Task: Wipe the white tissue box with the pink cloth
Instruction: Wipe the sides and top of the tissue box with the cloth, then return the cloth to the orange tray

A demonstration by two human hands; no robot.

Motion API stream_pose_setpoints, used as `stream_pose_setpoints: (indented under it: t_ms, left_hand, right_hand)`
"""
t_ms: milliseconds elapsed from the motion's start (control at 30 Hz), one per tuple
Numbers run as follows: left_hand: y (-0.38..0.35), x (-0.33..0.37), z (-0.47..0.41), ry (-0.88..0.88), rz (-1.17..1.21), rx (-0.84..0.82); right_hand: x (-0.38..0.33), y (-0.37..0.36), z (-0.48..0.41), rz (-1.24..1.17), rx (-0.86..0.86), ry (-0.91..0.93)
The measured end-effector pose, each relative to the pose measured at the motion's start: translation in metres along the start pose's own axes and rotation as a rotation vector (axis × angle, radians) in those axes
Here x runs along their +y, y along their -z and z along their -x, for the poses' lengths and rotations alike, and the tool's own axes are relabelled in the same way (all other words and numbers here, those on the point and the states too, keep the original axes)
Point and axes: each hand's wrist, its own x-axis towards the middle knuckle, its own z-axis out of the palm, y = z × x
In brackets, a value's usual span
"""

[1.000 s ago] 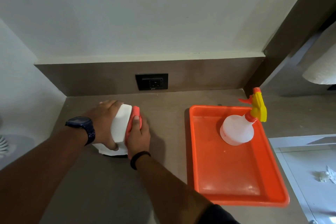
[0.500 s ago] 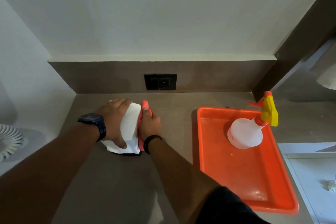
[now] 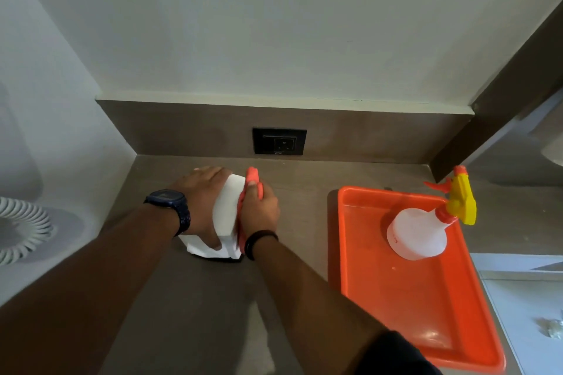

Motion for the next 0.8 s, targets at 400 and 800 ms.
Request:
stream_pose_setpoints:
  t_ms: [400, 800]
  left_hand:
    - [0.001, 0.005, -0.002, -0.007, 0.013, -0.025]
    - [0.019, 0.051, 0.007, -0.089, 0.091, 0.073]
  right_hand:
    - [0.009, 0.018, 0.031, 0.073, 0.021, -0.157]
    - [-0.036, 0.136, 0.026, 0.123, 0.11, 0.241]
